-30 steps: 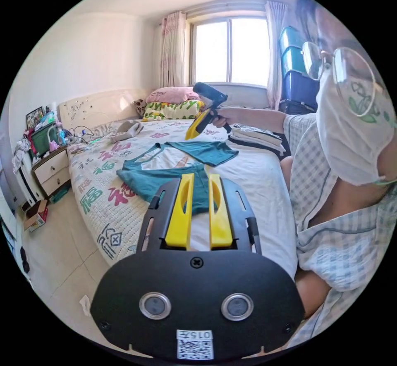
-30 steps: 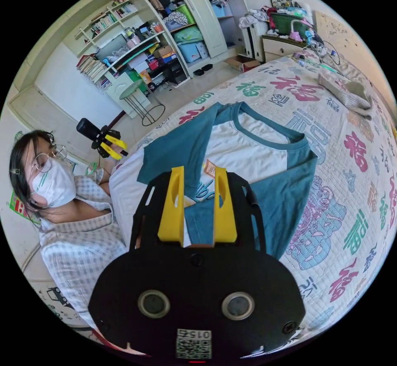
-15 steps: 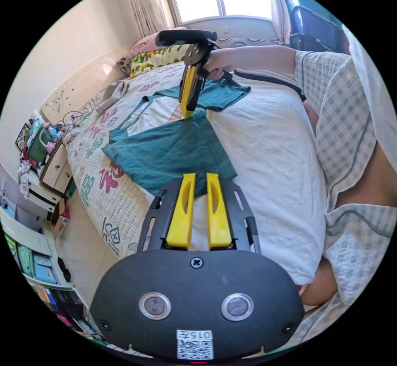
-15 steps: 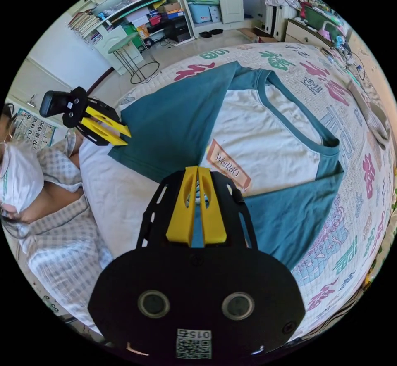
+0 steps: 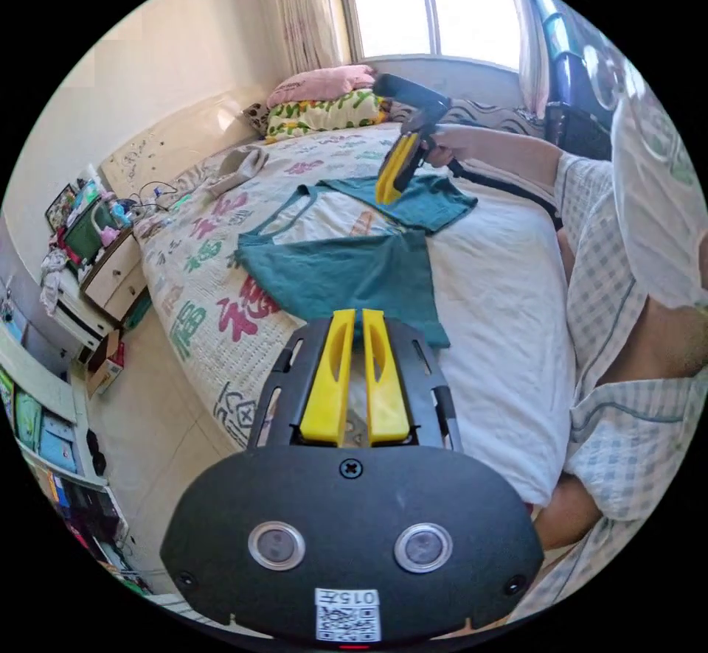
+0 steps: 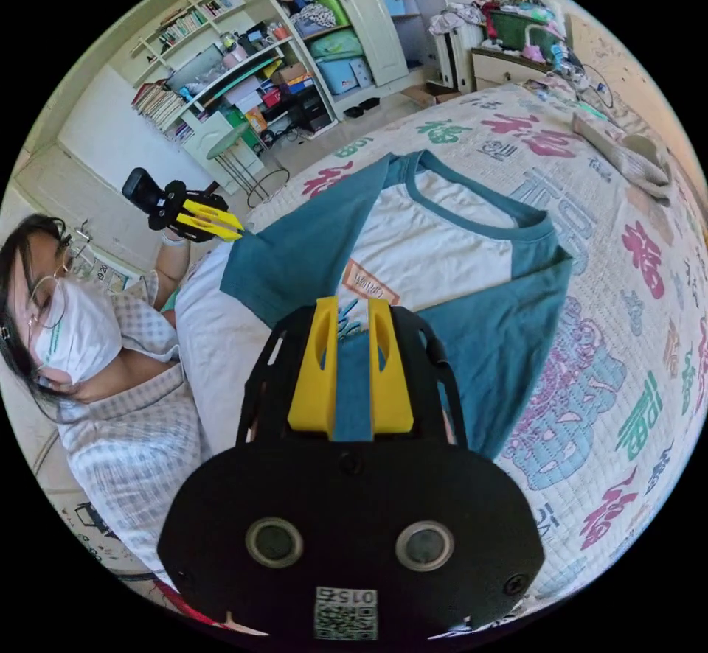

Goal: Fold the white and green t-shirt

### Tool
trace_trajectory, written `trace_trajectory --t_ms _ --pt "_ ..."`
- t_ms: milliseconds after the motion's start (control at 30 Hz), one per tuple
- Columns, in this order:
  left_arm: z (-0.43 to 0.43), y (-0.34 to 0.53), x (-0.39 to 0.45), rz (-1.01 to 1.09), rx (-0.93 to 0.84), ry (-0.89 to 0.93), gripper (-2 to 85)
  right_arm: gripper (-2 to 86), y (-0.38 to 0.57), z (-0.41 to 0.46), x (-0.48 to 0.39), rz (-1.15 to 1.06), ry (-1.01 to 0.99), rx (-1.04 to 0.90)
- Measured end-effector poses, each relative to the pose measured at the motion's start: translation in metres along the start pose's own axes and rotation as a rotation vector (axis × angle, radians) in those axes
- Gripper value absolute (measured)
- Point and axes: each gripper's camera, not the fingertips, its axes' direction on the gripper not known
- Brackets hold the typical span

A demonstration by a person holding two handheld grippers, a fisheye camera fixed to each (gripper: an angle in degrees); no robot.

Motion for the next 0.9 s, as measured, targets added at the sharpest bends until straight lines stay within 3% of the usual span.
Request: trace_trajectory --t_ms 100,200,467,567,700,900 --pt "0.000 -0.030 -0.058 -0.158 0.055 -0.053 6.1 8.0 0.000 -0.025 0.027 0.051 0.234 0.116" --pt "0.035 -0.066 -0.119 -0.292 0.014 0.009 7.6 9.9 -0.005 -0.028 0.063 0.117 0.337 0.127" --pt "0.149 -0.128 -0.198 -0.403 -0.127 0.050 8.6 11.7 -0.007 0.013 0.131 0.241 0.201 -0.080" --pt "0.186 -0.133 -0.204 -0.415 -0.221 0.162 8.0 8.4 0.010 0.016 0.119 0.154 0.234 -0.103" --pt "0.184 -0.128 -0.194 -0.382 -0.192 0.181 1.7 0.2 0.036 0.006 0.094 0.091 0.291 -0.153" --pt "0.093 -0.121 -0.127 -0.237 -0.028 0.029 0.3 -0.9 0.107 -0.075 0.006 0.028 0.321 -0.019"
